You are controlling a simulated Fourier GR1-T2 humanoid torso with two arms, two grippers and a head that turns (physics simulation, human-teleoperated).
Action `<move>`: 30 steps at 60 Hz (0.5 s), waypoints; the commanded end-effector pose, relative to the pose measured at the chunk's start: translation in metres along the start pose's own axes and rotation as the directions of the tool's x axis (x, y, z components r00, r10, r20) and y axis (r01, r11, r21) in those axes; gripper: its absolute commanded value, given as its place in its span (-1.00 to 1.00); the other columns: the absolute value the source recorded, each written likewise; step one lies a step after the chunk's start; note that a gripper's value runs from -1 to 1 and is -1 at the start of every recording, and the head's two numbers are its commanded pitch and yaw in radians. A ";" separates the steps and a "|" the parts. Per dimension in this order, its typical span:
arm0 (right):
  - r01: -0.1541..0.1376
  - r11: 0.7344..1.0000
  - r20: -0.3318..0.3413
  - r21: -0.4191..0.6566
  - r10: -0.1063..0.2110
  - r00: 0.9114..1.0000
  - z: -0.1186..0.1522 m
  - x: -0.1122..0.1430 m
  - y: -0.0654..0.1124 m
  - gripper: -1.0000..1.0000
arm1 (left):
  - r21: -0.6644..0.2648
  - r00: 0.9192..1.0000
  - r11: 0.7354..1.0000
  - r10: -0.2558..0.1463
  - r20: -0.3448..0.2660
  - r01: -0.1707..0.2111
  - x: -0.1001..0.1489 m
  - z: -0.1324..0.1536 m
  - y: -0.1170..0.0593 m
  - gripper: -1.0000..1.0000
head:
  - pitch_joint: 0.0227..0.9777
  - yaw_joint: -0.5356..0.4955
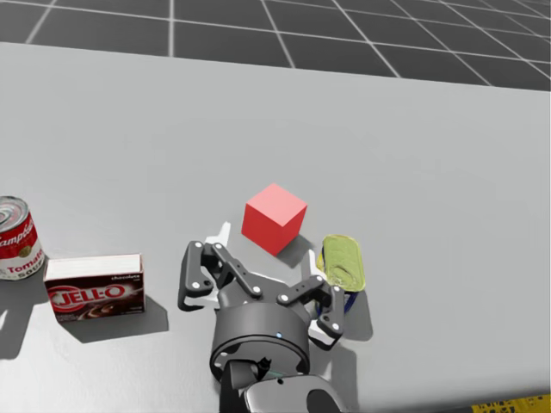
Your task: Find the red cube and pick it up.
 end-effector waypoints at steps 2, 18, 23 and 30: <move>-0.040 0.997 -0.030 -0.062 0.038 0.999 -0.014 -0.018 -0.005 -1.00 | -0.001 1.000 1.000 0.001 0.000 -0.001 0.000 0.000 0.000 -1.00 | 0.56 -0.44; -0.096 0.990 -0.055 -0.107 0.091 0.994 -0.043 -0.024 -0.007 -1.00 | 0.005 1.000 1.000 -0.005 0.004 0.005 0.000 0.000 0.000 -1.00 | 0.57 -0.43; -0.112 0.986 -0.064 -0.122 0.105 0.992 -0.052 -0.024 -0.007 -1.00 | 0.006 1.000 1.000 -0.004 0.004 0.004 0.000 0.000 0.000 -1.00 | 0.58 -0.43; -0.133 0.983 -0.077 -0.122 0.125 0.989 -0.064 -0.025 -0.006 -1.00 | 0.005 1.000 1.000 -0.003 0.004 0.003 0.001 0.001 0.000 -1.00 | 0.57 -0.43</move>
